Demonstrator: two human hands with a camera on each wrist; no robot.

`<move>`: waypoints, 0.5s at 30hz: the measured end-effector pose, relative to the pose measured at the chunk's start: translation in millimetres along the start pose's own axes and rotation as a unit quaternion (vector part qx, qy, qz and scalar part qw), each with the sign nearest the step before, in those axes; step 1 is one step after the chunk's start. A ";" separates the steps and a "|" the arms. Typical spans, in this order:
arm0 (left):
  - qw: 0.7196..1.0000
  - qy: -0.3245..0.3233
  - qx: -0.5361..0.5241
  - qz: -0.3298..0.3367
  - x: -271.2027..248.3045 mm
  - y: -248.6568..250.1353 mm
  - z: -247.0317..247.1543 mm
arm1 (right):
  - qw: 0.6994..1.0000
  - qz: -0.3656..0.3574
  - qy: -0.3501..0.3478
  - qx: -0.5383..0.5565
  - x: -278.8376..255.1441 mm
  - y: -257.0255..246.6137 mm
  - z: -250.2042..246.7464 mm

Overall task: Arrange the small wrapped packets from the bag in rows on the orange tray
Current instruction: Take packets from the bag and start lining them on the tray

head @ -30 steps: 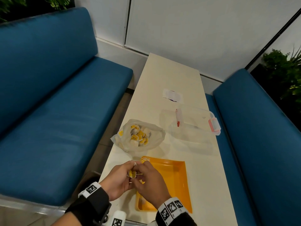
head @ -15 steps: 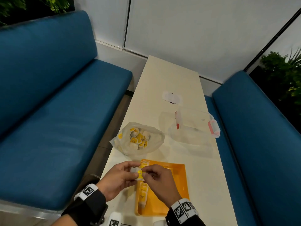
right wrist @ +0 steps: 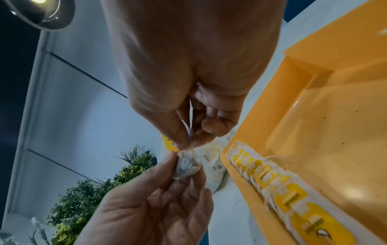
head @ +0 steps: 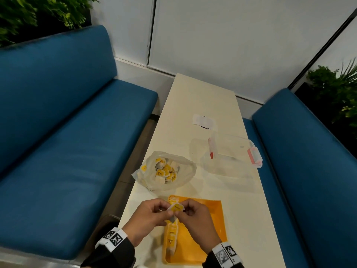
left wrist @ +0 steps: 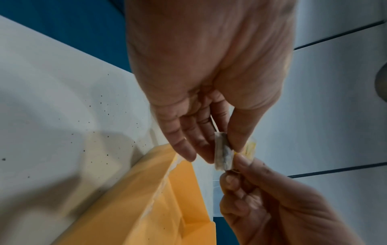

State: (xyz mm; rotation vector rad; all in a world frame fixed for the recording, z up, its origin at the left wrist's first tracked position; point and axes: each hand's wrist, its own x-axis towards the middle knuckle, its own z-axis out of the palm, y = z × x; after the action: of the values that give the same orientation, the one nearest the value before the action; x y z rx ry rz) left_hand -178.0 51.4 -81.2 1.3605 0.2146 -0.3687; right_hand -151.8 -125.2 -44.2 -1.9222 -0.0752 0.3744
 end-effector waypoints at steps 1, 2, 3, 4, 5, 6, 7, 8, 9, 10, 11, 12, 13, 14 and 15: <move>1.000 0.000 0.007 0.004 -0.4 0.3 0.4 | 1.000 -0.001 -0.005 0.008 -1.1 -0.2 -0.6; 1.000 0.000 0.014 0.005 -1.7 0.9 0.9 | 1.000 -0.002 -0.009 0.015 -2.2 -0.1 -1.6; 1.000 0.000 0.020 0.006 -2.5 1.1 1.3 | 1.000 -0.002 -0.012 0.023 -2.8 -0.1 -2.7; 1.000 0.000 0.024 0.008 -3.4 0.9 1.5 | 0.999 -0.002 -0.013 0.030 -3.4 0.2 -4.0; 0.999 0.000 0.030 0.011 -4.3 0.9 1.6 | 0.999 -0.002 -0.016 0.034 -3.9 -0.3 -4.9; 0.999 0.000 0.035 0.014 -5.6 1.4 1.9 | 0.999 -0.003 -0.017 0.035 -4.6 -0.5 -5.5; 0.999 -0.002 0.041 0.017 -6.9 2.0 2.1 | 0.999 -0.004 -0.020 0.036 -5.5 -1.2 -5.9; 0.999 -0.003 0.045 0.022 -8.7 3.1 2.6 | 0.999 -0.003 -0.022 0.037 -6.4 -1.4 -6.3; 0.998 -0.006 0.048 0.029 -10.2 3.8 2.9 | 0.999 -0.001 -0.024 0.038 -6.9 -1.9 -6.6; 0.998 -0.011 0.049 0.037 -11.6 4.7 3.5 | 0.999 0.002 -0.027 0.039 -7.6 -1.9 -6.6; 0.998 -0.014 0.050 0.044 -12.3 4.8 4.0 | 0.999 0.005 -0.029 0.037 -8.2 -1.9 -6.3; 0.998 -0.012 0.052 0.046 -12.9 5.6 4.9 | 0.999 0.010 -0.030 0.034 -8.8 -2.0 -6.0; 0.997 -0.004 0.056 0.047 -12.9 5.8 5.2 | 0.999 0.013 -0.030 0.032 -9.4 -2.4 -5.7; 0.997 0.004 0.056 0.048 -13.1 6.6 5.6 | 0.999 0.016 -0.030 0.030 -10.1 -2.3 -5.7; 0.997 0.009 0.057 0.049 -13.8 6.5 5.8 | 0.999 0.019 -0.029 0.030 -11.1 -2.2 -5.1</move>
State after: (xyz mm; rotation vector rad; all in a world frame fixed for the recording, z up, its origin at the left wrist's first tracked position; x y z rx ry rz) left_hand -188.6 48.7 -69.1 1.4813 0.1440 -0.2898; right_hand -160.5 -131.5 -38.0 -1.8564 -0.0648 0.4538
